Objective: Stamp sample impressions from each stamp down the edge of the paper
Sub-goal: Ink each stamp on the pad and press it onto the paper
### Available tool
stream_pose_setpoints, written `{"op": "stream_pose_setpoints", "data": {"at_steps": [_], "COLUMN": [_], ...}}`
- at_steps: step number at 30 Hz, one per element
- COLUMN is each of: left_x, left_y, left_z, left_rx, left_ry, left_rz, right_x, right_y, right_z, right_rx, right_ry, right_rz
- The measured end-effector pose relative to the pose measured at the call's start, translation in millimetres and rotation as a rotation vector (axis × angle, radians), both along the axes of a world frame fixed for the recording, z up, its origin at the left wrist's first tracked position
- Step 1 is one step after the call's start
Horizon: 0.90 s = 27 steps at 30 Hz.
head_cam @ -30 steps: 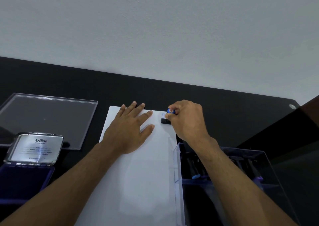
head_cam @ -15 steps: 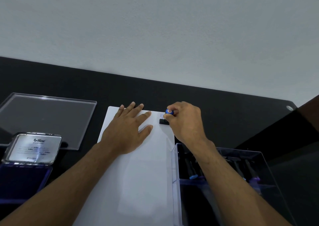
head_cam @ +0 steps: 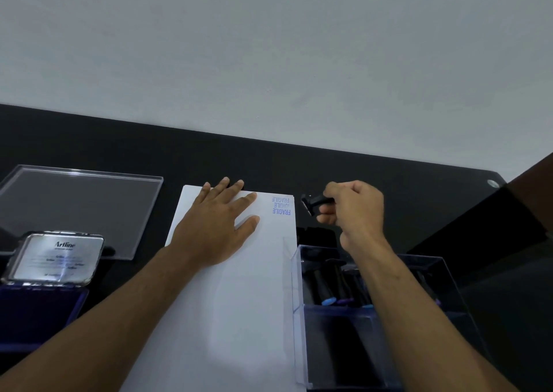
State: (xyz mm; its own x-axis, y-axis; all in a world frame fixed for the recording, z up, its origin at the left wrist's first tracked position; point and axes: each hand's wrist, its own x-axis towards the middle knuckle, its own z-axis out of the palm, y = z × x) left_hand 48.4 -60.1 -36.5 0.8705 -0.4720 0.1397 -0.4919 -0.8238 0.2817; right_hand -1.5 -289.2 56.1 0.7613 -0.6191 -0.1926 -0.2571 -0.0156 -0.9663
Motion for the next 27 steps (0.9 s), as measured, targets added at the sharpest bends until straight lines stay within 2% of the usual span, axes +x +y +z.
{"op": "stream_pose_setpoints", "data": {"at_steps": [14, 22, 27], "left_x": [-6, -70, -115], "left_y": [-4, -29, -50], "left_z": [13, 42, 60], "left_rx": [0.055, -0.088, -0.144], "left_ry": [0.032, 0.081, 0.085], "left_rz": [0.022, -0.004, -0.097], "right_x": [-19, -75, -124], "right_y": [6, 12, 5], "right_z": [7, 26, 35], "right_rx": [-0.093, -0.143, -0.211], "right_ry": [-0.028, -0.06, -0.105], "right_rz": [0.068, 0.051, 0.038]}}
